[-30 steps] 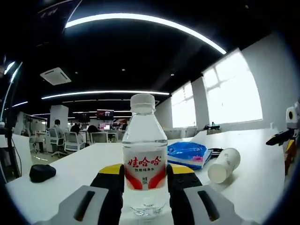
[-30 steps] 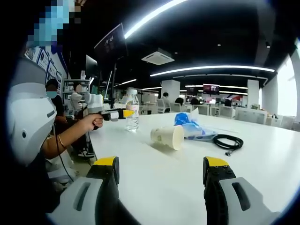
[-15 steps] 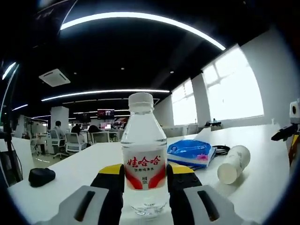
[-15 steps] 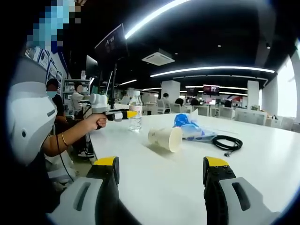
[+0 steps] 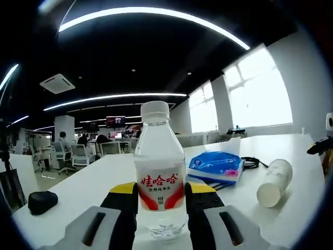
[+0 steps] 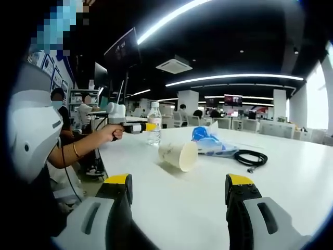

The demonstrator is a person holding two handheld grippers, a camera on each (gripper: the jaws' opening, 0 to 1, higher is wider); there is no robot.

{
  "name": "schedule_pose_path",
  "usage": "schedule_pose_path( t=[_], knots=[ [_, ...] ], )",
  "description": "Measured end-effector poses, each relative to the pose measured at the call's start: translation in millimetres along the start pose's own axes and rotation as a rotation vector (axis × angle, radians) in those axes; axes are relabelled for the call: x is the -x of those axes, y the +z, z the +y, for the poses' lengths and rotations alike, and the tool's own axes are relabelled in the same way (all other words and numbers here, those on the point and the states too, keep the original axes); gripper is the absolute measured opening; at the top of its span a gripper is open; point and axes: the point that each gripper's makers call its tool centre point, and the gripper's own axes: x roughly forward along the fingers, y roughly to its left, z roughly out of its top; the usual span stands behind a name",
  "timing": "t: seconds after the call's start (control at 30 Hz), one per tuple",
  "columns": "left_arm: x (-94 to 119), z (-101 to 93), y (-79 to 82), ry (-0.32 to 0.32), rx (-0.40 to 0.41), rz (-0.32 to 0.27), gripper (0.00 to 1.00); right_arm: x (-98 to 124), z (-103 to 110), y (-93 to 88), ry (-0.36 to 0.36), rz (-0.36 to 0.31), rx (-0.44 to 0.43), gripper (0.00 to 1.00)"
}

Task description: Arrange the tabletop items into an orderly group along one side of the table until the central work area is clear of visible clutter.

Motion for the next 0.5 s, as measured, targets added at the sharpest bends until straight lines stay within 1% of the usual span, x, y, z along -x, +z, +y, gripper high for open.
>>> schedule_pose_path(
  t=[0.5],
  knots=[
    [-23.5,3.7,-1.7,0.016,-0.006,0.02,0.35,7.5,-5.0,-2.0,-0.021,-0.005,-0.012,0.7]
  ],
)
